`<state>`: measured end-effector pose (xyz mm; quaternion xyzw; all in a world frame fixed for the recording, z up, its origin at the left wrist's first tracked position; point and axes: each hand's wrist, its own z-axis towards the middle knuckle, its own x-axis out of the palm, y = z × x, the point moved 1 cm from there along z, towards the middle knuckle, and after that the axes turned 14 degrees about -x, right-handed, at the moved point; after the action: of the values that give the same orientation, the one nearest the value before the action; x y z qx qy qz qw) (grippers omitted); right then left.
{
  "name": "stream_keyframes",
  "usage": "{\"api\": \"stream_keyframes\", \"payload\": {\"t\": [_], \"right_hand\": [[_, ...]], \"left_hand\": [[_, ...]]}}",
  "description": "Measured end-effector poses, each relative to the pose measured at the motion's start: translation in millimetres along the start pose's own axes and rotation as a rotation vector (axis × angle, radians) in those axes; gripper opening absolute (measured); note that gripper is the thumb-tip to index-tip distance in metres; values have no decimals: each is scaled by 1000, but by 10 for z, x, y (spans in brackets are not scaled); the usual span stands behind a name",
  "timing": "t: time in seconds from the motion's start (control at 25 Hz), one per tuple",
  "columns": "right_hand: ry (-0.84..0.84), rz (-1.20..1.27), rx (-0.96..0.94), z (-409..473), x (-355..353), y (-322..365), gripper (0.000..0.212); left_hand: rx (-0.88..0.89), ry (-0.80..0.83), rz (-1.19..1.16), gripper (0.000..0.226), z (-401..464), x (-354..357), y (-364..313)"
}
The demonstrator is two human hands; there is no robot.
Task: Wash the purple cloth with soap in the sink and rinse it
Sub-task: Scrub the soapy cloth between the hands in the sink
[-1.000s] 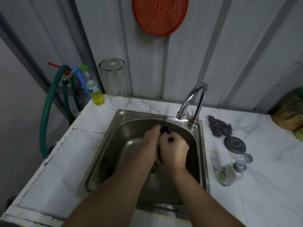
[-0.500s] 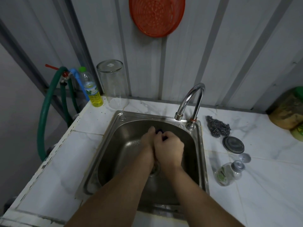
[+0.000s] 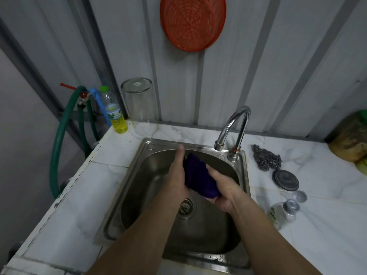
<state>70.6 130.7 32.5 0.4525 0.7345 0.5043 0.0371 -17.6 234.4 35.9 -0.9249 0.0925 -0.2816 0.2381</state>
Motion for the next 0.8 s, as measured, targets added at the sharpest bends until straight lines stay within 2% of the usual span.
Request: {"api": "stream_keyframes", "payload": {"t": [0.04,0.12,0.2,0.24,0.36,0.4,0.48,0.56,0.6,0.68,0.8], "right_hand": [[-96,0,-167,10,6,12,42],[-211,-149,-481,-57,67,67,24],[-144,-363,-696,-221,190,10,10],[-105,-497,-789,-337,257,-56,4],[-60,-978,-1059,-485,444,-331,36],[-132,-1069,-1057,-455,487,-335,43],[-300,-1176,-822,-254,410,-163,49],[-407,-1101,-499,-55,179,96,48],[-447,-1029,-435,-7,81,148,50],[-445,-969,-537,-66,72,-2,51],[-378,-947,-762,-341,370,-417,55]], "left_hand": [[54,-45,107,86,8,-10,22],[117,-203,328,65,28,4,78],[107,-311,392,37,51,-38,123],[91,-256,352,31,24,-66,164],[18,60,39,29,-170,-102,313],[-22,90,-61,37,-197,-64,347],[-80,47,-63,54,-169,93,401],[-112,-92,61,41,-104,272,420],[-95,-179,108,34,-81,327,396],[-45,-316,173,40,-50,295,288],[-46,-429,283,69,83,139,145]]}}
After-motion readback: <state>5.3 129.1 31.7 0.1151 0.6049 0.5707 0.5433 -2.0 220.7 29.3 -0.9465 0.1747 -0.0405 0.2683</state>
